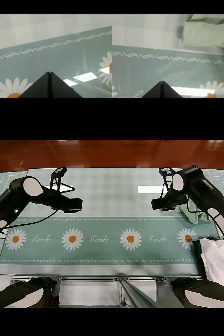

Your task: Fold the shirts.

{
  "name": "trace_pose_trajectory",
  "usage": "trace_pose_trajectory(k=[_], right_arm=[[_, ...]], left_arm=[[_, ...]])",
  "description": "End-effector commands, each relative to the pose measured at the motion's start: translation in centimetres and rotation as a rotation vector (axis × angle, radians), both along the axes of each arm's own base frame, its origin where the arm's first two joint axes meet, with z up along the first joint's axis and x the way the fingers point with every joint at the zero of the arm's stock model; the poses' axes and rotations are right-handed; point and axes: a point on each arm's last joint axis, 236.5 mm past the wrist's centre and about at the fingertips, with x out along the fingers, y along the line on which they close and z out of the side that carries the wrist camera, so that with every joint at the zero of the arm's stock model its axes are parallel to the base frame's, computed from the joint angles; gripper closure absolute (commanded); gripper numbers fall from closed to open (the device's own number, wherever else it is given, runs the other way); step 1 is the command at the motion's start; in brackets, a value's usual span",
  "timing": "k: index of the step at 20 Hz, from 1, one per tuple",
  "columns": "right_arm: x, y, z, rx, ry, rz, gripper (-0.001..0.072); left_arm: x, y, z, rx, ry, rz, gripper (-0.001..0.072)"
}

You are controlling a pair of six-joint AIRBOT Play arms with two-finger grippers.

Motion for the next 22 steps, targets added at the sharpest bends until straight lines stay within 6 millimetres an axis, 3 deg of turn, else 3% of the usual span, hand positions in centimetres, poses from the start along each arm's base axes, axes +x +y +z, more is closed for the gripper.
trace_pose_trajectory(k=[1, 11, 15, 17, 18, 19, 20, 22], right_arm=[[0.0, 0.0, 0.0, 0.000, 0.001, 0.000, 0.0689], [0.1, 0.0, 0.0, 0.000, -0.005, 0.003, 0.0689], [4.0, 1.0, 0.9, 0.032, -0.172, 0.034, 0.0689], [6.9, 2.4, 2.4, 0.089, -0.310, 0.056, 0.0686], [7.9, 2.6, 3.4, 0.087, -0.358, 0.080, 0.0623], [8.5, 1.9, 4.5, 0.047, -0.384, 0.104, 0.0395], [9.0, -0.1, 6.2, -0.047, -0.404, 0.111, 0.0295], [9.4, -7.4, 10.6, -0.344, -0.439, 0.081, 0.0294]], left_arm=[[0.0, 0.0, 0.0, 0.000, 0.001, 0.000, 0.0688], [0.8, -0.1, 0.2, -0.006, -0.033, 0.012, 0.0688], [1.7, -0.1, 0.4, -0.012, -0.067, 0.027, 0.0688], [3.9, 0.6, 1.2, 0.005, -0.169, 0.018, 0.0681], [4.7, 1.5, 1.8, 0.035, -0.211, -0.004, 0.0603], [5.3, 2.8, 2.6, 0.066, -0.229, -0.004, 0.0436], [5.7, 4.7, 3.6, 0.108, -0.234, 0.012, 0.0226], [5.2, 8.8, 5.6, 0.170, -0.193, 0.066, 0.0201]])
